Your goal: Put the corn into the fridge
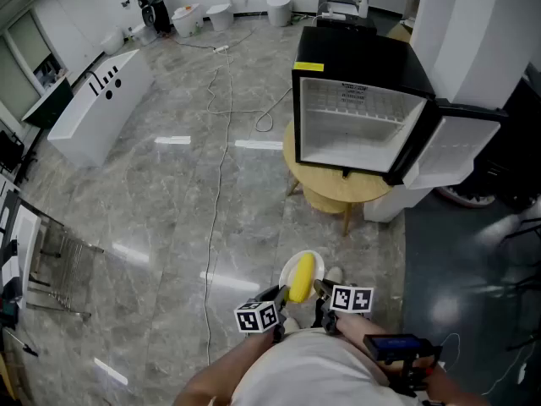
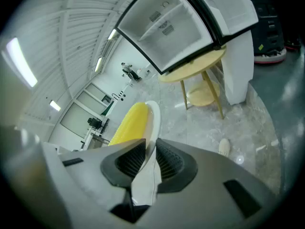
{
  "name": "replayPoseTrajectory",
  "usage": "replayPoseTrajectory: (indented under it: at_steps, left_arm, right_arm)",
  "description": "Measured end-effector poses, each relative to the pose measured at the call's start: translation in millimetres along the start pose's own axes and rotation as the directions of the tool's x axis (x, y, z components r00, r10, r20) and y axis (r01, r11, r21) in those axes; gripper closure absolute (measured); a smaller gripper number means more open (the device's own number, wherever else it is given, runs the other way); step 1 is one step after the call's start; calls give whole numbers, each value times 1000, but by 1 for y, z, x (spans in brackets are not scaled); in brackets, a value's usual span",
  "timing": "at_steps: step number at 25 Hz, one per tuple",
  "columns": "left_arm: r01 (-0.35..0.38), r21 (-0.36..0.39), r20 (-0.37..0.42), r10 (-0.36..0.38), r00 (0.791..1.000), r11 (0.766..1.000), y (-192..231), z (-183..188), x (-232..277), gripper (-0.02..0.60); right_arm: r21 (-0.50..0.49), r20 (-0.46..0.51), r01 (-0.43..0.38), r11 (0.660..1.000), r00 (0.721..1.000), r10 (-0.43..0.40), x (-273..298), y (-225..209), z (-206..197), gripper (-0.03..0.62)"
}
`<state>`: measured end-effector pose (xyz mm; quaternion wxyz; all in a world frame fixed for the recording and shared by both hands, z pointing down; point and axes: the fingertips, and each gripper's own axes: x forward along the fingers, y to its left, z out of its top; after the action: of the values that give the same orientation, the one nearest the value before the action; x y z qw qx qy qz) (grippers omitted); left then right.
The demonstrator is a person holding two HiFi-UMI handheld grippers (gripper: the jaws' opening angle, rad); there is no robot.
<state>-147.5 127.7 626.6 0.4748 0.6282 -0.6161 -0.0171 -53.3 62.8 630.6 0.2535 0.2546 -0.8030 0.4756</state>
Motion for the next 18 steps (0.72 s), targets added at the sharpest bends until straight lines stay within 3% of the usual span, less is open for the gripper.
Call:
replayPoseTrajectory:
  at_steps: [4,12,18]
  left_arm:
    - [23,-3,50,-22,998,1000,0,13,-8,517]
    - [26,25,80,-28,996,999,-3,36,-15,517]
    - [23,41,57,-26,998,999,-7,25,-18,516]
  right_arm:
    - [-27,69,-20,999,997,22,-1,15,13,523]
    - [-41,111,-17,999,994,22,-2,29,31,523]
    - [-32,117,2,999,993,1,-12,30,22,523]
